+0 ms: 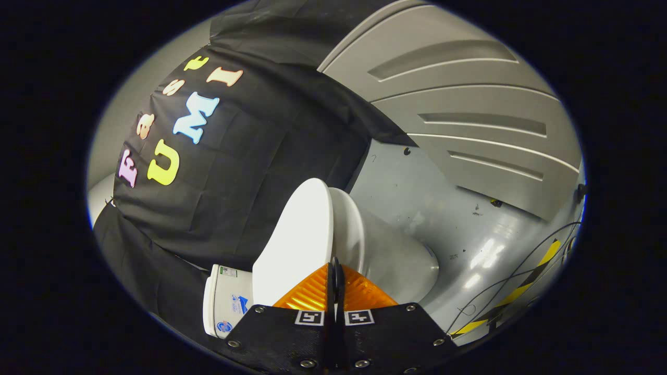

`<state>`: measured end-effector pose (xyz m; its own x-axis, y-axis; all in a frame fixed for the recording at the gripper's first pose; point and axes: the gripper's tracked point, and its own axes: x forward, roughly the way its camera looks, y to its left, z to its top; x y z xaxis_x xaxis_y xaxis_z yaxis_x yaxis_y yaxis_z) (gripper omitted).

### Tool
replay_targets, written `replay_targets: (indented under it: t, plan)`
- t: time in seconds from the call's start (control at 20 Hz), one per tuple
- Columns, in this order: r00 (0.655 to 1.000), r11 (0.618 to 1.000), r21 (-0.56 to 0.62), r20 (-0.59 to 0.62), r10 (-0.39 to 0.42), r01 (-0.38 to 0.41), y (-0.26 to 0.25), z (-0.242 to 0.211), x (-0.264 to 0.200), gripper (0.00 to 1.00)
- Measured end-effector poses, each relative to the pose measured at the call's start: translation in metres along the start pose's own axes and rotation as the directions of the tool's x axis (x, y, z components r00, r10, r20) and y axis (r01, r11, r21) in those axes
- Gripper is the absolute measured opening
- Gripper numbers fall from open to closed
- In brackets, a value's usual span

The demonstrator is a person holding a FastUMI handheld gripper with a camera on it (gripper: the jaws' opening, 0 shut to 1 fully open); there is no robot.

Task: Open the toilet lid.

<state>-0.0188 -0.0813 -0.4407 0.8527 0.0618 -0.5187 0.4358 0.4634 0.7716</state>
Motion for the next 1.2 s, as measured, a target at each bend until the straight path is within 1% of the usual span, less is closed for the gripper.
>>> replay_targets:
  t: [0.2, 0.35, 0.55, 0.65, 0.8, 1.0, 1.1, 1.2]
  plan:
    - [0.999, 1.0, -0.011, 0.047, 0.014, -0.014, 0.031, 0.012, -0.015, 0.0]
    - [0.997, 0.997, -0.076, 0.08, 0.005, 0.001, 0.049, 0.017, -0.024, 0.0]
    - [0.993, 0.994, -0.108, 0.113, 0.019, -0.007, 0.078, 0.023, -0.036, 0.0]
    - [0.989, 0.987, -0.159, 0.141, 0.037, -0.014, 0.097, 0.027, -0.042, 0.0]
    - [0.982, 0.967, -0.254, 0.177, 0.07, -0.023, 0.134, 0.03, -0.055, 0.0]
    - [0.969, 0.939, -0.341, 0.221, 0.114, -0.033, 0.188, 0.027, -0.073, 0.0]
    - [0.965, 0.916, -0.401, 0.233, 0.119, -0.016, 0.212, 0.023, -0.081, 0.0]
    - [0.963, 0.882, -0.47, 0.243, 0.118, 0.011, 0.232, 0.017, -0.087, 0.0]
